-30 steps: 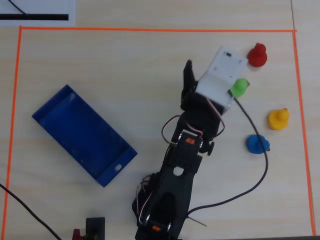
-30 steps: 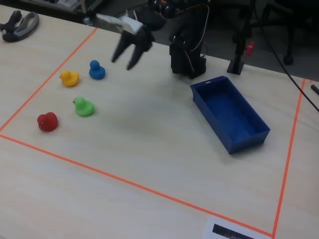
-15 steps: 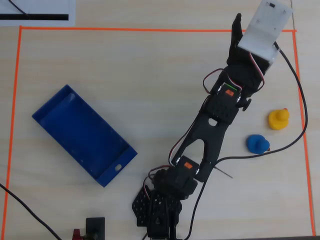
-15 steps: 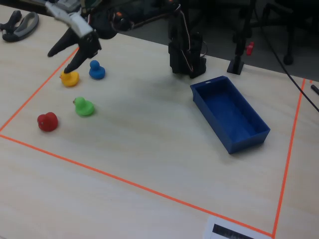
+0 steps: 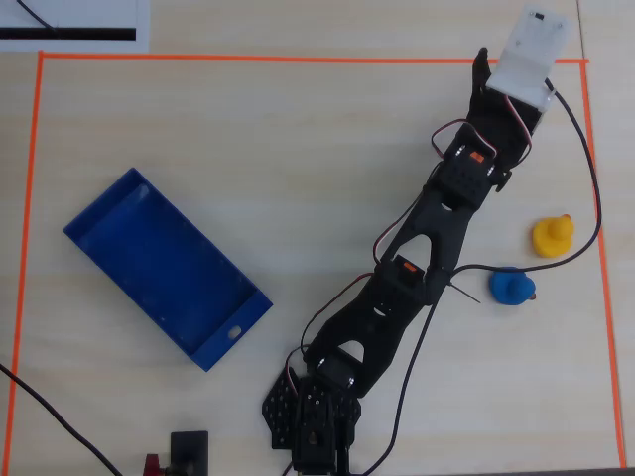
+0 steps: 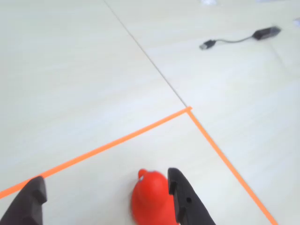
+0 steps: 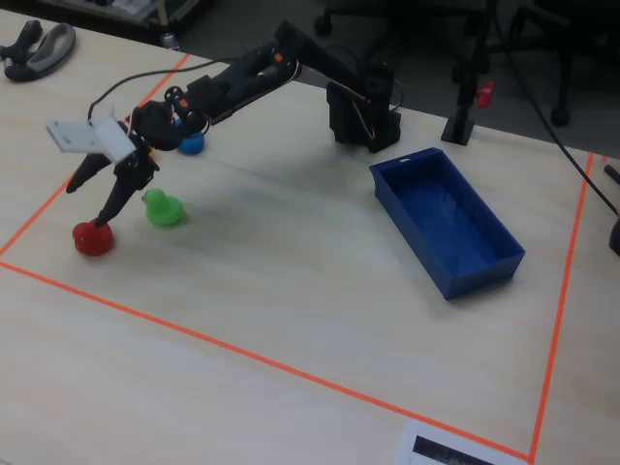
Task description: Grasp red duck and put it into box.
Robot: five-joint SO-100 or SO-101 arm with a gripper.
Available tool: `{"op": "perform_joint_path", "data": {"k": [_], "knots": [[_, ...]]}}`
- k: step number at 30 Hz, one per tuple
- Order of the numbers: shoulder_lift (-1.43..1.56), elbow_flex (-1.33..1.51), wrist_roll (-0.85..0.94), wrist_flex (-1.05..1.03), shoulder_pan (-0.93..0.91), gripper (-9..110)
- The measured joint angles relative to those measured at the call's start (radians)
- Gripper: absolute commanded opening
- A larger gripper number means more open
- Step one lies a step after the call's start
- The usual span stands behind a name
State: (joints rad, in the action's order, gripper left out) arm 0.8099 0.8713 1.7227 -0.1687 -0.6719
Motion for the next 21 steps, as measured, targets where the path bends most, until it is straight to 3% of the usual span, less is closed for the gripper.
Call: {"op": "perform_joint_path", "data": {"k": [7,21], "knots": [[-0.230,-0.229,0.009,-0.020,-0.035,35],[-0.336,-0.281,0.049,-0.066,-0.055,33]]}}
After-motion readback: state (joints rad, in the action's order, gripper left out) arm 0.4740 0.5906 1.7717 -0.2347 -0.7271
